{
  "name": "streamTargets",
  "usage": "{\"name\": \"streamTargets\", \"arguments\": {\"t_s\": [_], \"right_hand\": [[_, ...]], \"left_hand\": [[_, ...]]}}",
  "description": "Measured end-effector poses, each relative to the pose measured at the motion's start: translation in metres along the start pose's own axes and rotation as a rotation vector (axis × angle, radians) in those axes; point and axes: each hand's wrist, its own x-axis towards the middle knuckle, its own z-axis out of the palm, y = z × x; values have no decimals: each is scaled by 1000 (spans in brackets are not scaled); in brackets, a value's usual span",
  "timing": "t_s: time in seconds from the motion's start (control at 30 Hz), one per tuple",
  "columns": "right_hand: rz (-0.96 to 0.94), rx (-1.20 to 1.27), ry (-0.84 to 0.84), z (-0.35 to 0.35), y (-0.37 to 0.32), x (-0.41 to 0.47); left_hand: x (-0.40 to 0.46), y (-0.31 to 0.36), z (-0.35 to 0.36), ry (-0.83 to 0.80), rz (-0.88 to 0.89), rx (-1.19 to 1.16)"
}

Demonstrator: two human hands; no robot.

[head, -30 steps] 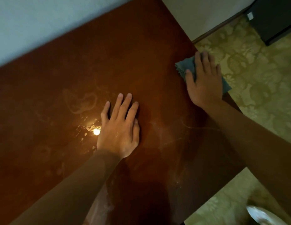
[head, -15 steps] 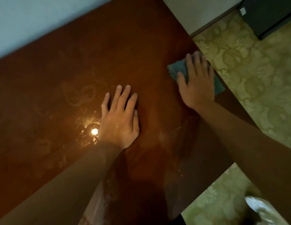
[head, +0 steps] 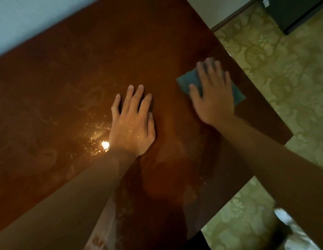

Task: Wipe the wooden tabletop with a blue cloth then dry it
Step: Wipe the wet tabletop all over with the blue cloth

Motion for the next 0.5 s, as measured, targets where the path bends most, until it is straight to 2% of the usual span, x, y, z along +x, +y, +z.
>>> {"name": "streamTargets", "arguments": {"t_s": [0.07,0.17,0.3,0.4,0.5], "right_hand": [[120,9,-1,-3,14,10],[144,25,24,1,-9,-5],[-100,-3,28,16,-62,-74],[-239,11,-11,21,-64,-94],[-185,10,1,12,-26,-58]], "left_hand": [[-1,0,0,-6,-4,-1],[0,-1,2,-2,-1,5],[1,-2,2,-13,-1,31],[0,-1,0,-10,5,23],[0,1,-1,0,-3,12]]}}
